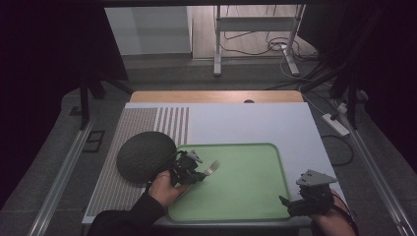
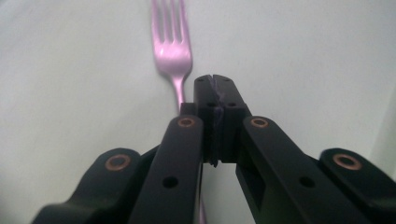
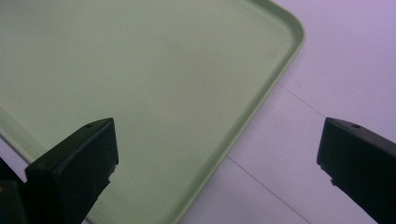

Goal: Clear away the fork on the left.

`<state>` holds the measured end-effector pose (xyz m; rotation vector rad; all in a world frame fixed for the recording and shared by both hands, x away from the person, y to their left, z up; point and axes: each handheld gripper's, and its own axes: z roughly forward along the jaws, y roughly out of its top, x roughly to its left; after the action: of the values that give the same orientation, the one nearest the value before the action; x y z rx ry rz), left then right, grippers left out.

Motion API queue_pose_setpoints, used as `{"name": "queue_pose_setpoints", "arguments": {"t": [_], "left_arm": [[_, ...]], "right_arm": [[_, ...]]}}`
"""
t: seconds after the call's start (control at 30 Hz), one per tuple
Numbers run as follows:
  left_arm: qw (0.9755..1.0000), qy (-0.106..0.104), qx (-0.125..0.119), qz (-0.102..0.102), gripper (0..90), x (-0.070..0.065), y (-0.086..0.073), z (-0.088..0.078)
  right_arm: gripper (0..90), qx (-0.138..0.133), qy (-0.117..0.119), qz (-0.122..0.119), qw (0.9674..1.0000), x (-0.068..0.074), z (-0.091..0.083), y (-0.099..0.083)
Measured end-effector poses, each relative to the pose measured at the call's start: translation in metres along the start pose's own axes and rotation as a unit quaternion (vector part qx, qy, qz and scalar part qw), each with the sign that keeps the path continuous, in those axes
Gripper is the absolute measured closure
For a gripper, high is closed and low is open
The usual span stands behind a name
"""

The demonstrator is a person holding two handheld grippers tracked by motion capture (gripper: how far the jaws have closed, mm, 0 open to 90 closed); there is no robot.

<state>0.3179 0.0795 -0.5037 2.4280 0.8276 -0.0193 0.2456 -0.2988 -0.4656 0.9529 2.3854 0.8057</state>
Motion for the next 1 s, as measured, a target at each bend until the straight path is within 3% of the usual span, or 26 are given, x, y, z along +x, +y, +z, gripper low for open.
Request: {"name": "queue_pose_setpoints", "arguments": {"t": [0.23,0.47,1.0], "left_arm": [[0.9998,-0.006,0.02,0.006,89.2,0.004,0.003,0.014],[0.9998,0.007,0.019,-0.006,89.2,0.014,-0.001,0.009],[0.9988,0.002,0.012,-0.047,89.2,0.039,-0.016,-0.002]], "right_arm": [[0.0,0.001,0.0,-0.002,1.0,0.0,0.0,0.0],[0.0,0.001,0.001,-0.002,1.0,0.001,0.0,0.0],[0.0,0.001,0.002,-0.004,1.0,0.001,0.0,0.0]]}}
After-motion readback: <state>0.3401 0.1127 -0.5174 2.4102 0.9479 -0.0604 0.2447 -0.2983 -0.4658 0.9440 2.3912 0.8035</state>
